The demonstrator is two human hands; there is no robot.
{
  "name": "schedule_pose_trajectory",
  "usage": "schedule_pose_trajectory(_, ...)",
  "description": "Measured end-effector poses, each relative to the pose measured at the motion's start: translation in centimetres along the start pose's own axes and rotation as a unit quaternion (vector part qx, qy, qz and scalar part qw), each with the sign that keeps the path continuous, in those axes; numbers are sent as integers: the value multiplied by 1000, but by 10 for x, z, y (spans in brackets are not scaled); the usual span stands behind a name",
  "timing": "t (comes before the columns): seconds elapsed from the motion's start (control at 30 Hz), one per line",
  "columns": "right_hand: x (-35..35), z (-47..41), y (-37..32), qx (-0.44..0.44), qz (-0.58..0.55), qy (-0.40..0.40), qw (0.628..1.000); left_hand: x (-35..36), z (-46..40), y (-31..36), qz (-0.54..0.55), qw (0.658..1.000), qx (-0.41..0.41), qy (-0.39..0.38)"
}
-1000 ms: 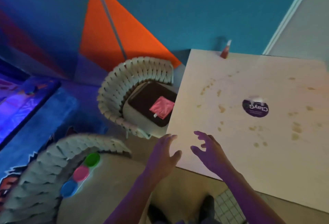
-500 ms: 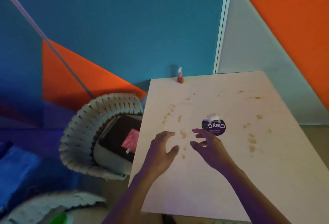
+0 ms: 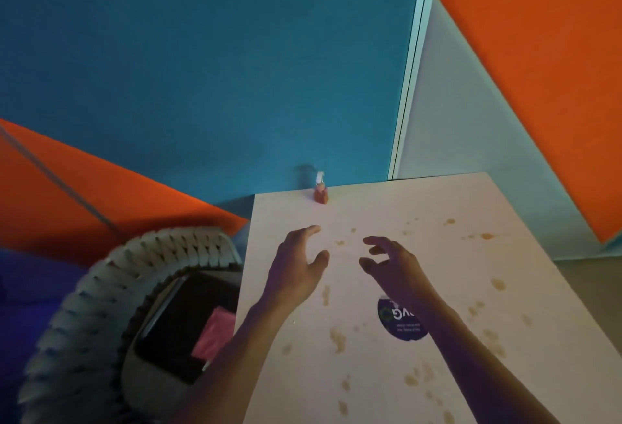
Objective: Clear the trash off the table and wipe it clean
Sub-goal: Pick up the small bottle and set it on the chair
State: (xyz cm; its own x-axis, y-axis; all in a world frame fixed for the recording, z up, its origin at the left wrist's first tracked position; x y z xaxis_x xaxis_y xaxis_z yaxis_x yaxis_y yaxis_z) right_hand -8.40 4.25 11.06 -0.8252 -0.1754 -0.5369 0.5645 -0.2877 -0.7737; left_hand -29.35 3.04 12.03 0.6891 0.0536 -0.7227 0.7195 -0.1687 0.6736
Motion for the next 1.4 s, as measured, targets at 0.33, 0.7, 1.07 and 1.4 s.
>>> schedule_pose_trajectory(0.33,25,-136,-27,6,29,6,1000,15,-126,-65,-46,996,-71,-30)
schedule_pose_trajectory(0.7,73,-266,-30,18,58,21,998,68,-227,-130,-46,992,-101,-67)
schedule_pose_trajectory(1.07,122,-352,-18,14,116,5,993,115,-279,-183,-61,989,-95,-99)
schedule_pose_trajectory(1.4,125,-333,-8,-23,98,26,995,118,-259,-177,-36,997,-54,-41)
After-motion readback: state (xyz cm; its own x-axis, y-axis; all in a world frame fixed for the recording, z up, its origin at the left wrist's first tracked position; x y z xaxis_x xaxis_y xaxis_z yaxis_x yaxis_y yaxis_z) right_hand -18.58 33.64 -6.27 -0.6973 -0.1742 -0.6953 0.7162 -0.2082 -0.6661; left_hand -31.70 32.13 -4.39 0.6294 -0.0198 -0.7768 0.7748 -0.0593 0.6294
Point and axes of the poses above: each hand's wrist, its own z-axis away from the middle knuckle, its own x-axis out of the palm, y = z × x, the point moved 1 cm from there along -z, towards the middle knuckle, and after that the axes turned 13 degrees about x, right-handed, at the moved point
